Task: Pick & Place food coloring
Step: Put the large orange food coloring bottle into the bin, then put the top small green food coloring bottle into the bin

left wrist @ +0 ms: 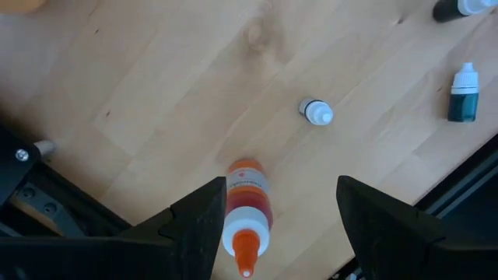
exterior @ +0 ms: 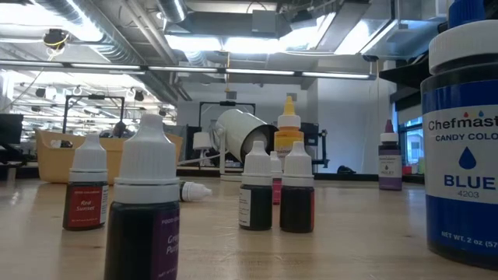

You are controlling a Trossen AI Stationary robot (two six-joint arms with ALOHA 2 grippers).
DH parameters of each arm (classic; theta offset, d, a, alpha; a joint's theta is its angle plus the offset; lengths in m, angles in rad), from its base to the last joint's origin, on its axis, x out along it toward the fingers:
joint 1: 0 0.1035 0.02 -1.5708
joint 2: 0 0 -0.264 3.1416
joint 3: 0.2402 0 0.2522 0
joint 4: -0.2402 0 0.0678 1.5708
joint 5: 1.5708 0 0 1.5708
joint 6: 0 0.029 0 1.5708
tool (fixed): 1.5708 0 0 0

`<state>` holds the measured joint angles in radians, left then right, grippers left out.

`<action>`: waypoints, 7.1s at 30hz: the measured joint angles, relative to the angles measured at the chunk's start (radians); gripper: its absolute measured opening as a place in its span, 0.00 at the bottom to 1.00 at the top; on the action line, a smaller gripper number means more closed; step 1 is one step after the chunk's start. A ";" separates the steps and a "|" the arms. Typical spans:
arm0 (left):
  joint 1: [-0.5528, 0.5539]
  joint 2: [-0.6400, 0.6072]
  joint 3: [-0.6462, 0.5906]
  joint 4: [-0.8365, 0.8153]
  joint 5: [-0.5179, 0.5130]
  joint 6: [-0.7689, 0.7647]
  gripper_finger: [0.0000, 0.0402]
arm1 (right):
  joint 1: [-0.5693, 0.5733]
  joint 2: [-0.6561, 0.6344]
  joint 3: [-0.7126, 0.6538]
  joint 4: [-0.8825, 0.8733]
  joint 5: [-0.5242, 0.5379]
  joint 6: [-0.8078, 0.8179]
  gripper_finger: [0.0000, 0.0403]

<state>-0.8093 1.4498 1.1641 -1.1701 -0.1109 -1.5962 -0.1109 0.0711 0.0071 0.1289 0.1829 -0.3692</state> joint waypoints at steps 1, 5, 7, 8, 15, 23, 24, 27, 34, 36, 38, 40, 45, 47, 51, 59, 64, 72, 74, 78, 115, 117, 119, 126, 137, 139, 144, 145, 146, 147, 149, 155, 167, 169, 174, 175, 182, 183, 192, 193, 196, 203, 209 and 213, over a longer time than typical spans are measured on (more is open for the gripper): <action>0.000 0.000 0.000 -0.001 0.000 -0.013 0.59 | 0.000 0.000 0.000 0.000 0.000 0.015 0.15; -0.001 0.017 0.000 -0.023 0.016 -0.043 0.58 | 0.000 0.000 0.000 0.000 0.000 0.145 0.15; -0.002 0.036 0.000 -0.023 0.044 -0.043 0.58 | 0.000 0.000 0.000 0.000 0.000 0.211 0.15; -0.002 0.046 0.000 -0.023 0.060 -0.043 0.57 | 0.000 0.000 0.000 0.000 0.000 0.235 0.15; -0.002 0.129 0.000 -0.024 0.162 -0.042 0.57 | 0.000 0.000 0.000 0.000 0.000 0.285 0.15; -0.002 0.195 -0.001 -0.024 0.249 -0.040 0.57 | 0.000 0.000 0.000 0.001 0.000 0.287 0.15; -0.002 0.197 -0.001 -0.024 0.254 -0.040 0.56 | 0.000 0.000 0.000 0.001 0.000 0.287 0.15; -0.003 0.200 -0.001 -0.024 0.257 -0.040 0.54 | 0.000 0.000 0.000 0.001 0.000 0.287 0.15; -0.003 0.200 -0.001 -0.024 0.252 -0.010 0.46 | 0.000 0.000 0.000 0.001 0.000 0.287 0.15; -0.003 0.200 -0.001 -0.024 0.252 0.013 0.42 | 0.000 0.000 0.000 0.001 0.000 0.287 0.15; -0.003 0.199 0.000 -0.023 0.253 0.036 0.39 | 0.000 0.000 0.000 0.001 0.000 0.287 0.15; -0.003 0.197 0.002 -0.021 0.253 0.056 0.35 | 0.000 0.000 0.000 0.001 0.000 0.287 0.15; -0.003 0.196 0.004 -0.019 0.252 0.074 0.31 | 0.000 0.000 0.000 0.001 0.000 0.286 0.15; -0.002 0.196 0.003 -0.019 0.252 0.074 0.31 | 0.000 0.000 0.000 0.001 0.000 0.287 0.15; 0.002 0.178 -0.002 -0.019 0.247 0.063 0.31 | 0.000 0.000 0.000 0.001 0.000 0.287 0.15; 0.052 0.055 -0.002 -0.021 0.019 -0.025 0.31 | 0.000 0.000 0.000 0.001 0.000 0.287 0.15; 0.143 -0.035 -0.002 -0.020 -0.108 0.005 0.31 | 0.000 0.000 0.000 0.001 0.000 0.286 0.15; 0.400 -0.151 -0.002 -0.036 -0.172 0.301 0.31 | 0.000 0.000 0.000 0.001 0.000 0.286 0.15; 0.478 -0.168 0.000 -0.073 -0.153 0.360 0.31 | 0.000 0.000 0.000 0.001 0.000 0.286 0.15; 0.629 -0.182 0.000 -0.219 -0.096 0.441 0.30 | 0.000 0.000 0.000 0.001 0.000 0.287 0.15; 1.246 -0.180 -0.243 -0.108 0.073 0.938 0.31 | 0.000 0.000 0.000 0.001 0.000 0.286 0.15; 1.258 -0.180 -0.253 -0.103 0.072 0.938 0.31 | 0.000 0.000 0.000 0.000 0.000 0.287 0.15; 1.269 -0.180 -0.268 -0.087 0.071 0.940 0.31 | 0.000 0.000 0.000 0.000 0.000 0.286 0.15; 1.283 -0.180 -0.275 -0.068 0.048 1.002 0.34 | 0.000 0.000 0.000 0.000 0.000 0.285 0.15; 1.283 -0.180 -0.275 -0.067 -0.098 0.984 0.38 | 0.000 0.000 0.000 0.000 0.000 0.283 0.15; 1.283 -0.180 -0.275 -0.067 -0.109 0.984 0.38 | 0.000 0.000 0.000 0.000 0.000 0.283 0.15; 1.283 -0.180 -0.276 -0.067 -0.075 0.998 0.38 | 0.000 0.000 0.000 0.000 0.000 0.283 0.15; 1.283 -0.180 -0.276 -0.067 -0.057 0.998 0.38 | 0.000 0.000 0.000 0.000 0.000 0.283 0.15; 1.283 -0.180 -0.276 -0.067 -0.040 0.999 0.38 | 0.000 0.000 0.000 0.000 0.000 0.283 0.15; 1.283 -0.180 -0.276 -0.067 -0.025 0.999 0.37 | 0.000 0.000 0.000 0.000 0.000 0.283 0.15; 1.283 -0.180 -0.276 -0.068 -0.012 0.999 0.37 | 0.000 0.000 0.000 0.000 0.000 0.283 0.15; 1.283 -0.180 -0.276 -0.068 -0.008 1.000 0.38 | 0.000 0.000 0.000 0.000 0.000 0.283 0.15; 1.261 -0.180 -0.179 -0.175 0.002 0.992 0.37 | 0.000 0.000 0.000 0.000 0.000 0.283 0.15; 1.250 -0.181 -0.147 -0.188 0.002 0.991 0.37 | 0.000 0.000 0.000 0.000 0.000 0.283 0.15; 1.202 -0.198 -0.056 -0.189 -0.014 0.990 0.38 | 0.000 0.000 0.000 0.000 0.000 0.283 0.15; 1.183 -0.205 -0.038 -0.176 -0.016 0.994 0.38 | 0.000 0.000 0.000 0.000 0.000 0.283 0.15; 0.924 -0.258 0.000 0.125 0.003 1.122 0.37 | 0.000 0.000 0.000 0.000 0.000 0.285 0.15; 0.879 -0.259 0.000 0.177 0.011 1.137 0.37 | 0.000 0.000 0.000 0.000 0.000 0.285 0.15; 0.559 -0.202 -0.018 0.488 0.017 1.146 0.38 | 0.000 0.000 0.000 0.000 0.000 0.286 0.15; 0.536 -0.192 -0.030 0.520 0.011 1.145 0.38 | 0.000 0.000 0.000 0.001 0.000 0.286 0.15; 0.480 -0.146 -0.052 0.602 -0.013 1.144 0.38 | 0.000 0.000 0.000 0.000 0.000 0.286 0.15; 0.432 0.013 -0.055 0.647 -0.026 1.166 0.40 | 0.000 0.000 0.000 0.000 0.000 0.288 0.15; 0.441 0.161 -0.055 0.651 -0.022 1.165 0.47 | 0.000 0.000 0.000 0.000 0.000 0.290 0.15; 0.446 0.243 -0.055 0.652 -0.020 1.165 0.51 | 0.000 0.000 0.000 0.000 0.000 0.290 0.15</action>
<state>-0.3637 1.6930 1.1095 -0.5178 -0.1312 -0.4312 -0.1109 0.0715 0.0070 0.1285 0.1825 -0.0792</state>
